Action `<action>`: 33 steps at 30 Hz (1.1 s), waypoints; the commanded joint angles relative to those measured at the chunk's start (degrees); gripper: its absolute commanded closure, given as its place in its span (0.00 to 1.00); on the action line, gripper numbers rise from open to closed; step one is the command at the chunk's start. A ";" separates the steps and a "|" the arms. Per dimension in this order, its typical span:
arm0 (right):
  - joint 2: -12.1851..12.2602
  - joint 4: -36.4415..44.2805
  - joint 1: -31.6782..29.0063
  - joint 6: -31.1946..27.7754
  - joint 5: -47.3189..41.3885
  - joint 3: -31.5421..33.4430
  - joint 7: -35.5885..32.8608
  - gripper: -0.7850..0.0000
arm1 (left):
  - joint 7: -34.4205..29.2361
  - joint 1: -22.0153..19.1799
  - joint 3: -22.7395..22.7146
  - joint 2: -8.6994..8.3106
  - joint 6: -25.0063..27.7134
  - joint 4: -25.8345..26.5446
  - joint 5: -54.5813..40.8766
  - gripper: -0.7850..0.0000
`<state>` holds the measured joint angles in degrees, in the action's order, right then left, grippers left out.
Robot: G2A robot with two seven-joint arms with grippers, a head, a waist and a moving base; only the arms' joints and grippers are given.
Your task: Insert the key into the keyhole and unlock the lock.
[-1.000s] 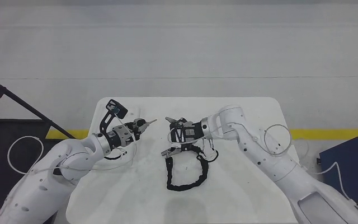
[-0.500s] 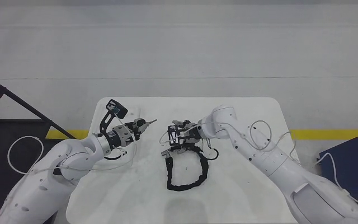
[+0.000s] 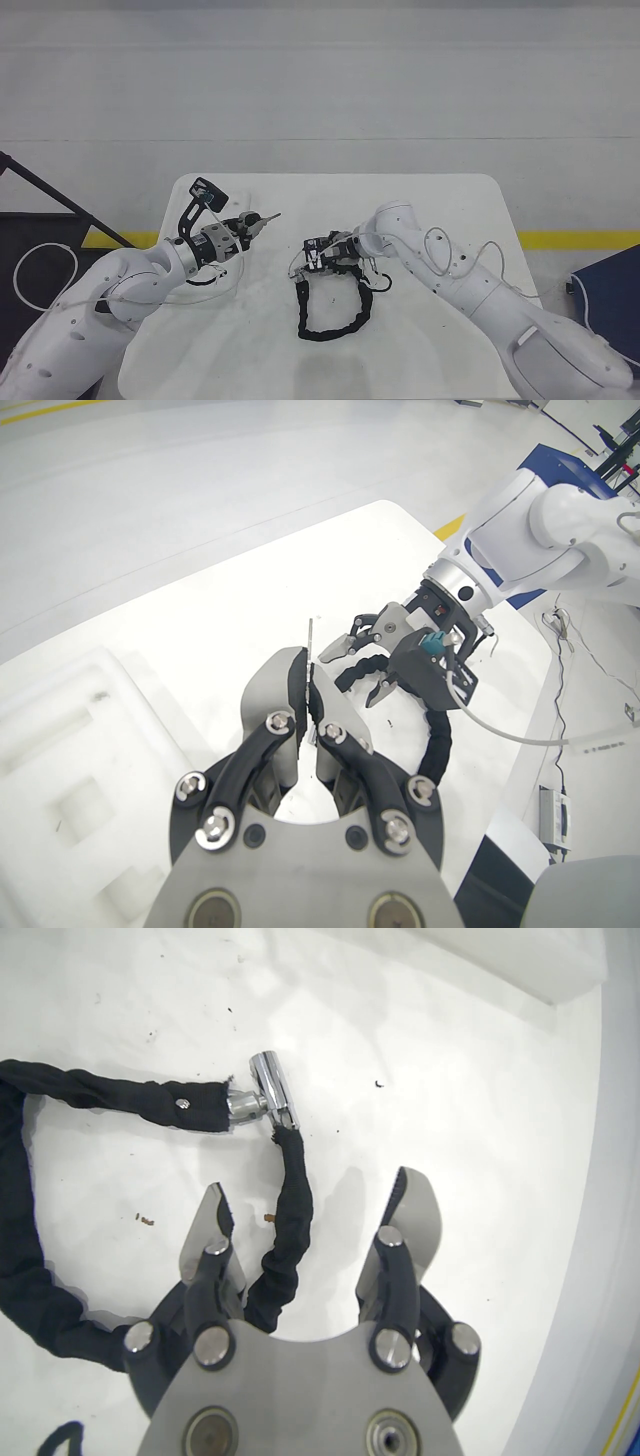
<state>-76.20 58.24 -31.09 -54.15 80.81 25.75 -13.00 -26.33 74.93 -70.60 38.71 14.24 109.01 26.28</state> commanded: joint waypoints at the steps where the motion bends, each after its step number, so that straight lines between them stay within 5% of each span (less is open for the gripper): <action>1: -0.37 -0.98 0.20 -0.09 0.35 -0.27 0.44 0.51 | 0.00 0.00 0.00 0.00 0.00 0.00 0.00 1.00; 29: -5.68 -11.74 2.06 -0.33 4.29 -3.00 6.62 0.66 | 0.00 0.00 0.00 0.00 0.00 0.00 0.00 1.00; 33: -6.31 -12.77 2.30 -0.44 4.93 -3.25 7.19 0.83 | 0.00 0.00 0.00 0.00 0.00 0.00 0.00 1.00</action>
<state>-82.40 45.66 -28.85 -54.57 85.62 22.53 -5.95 -26.33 74.93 -70.60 38.71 14.24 109.01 26.28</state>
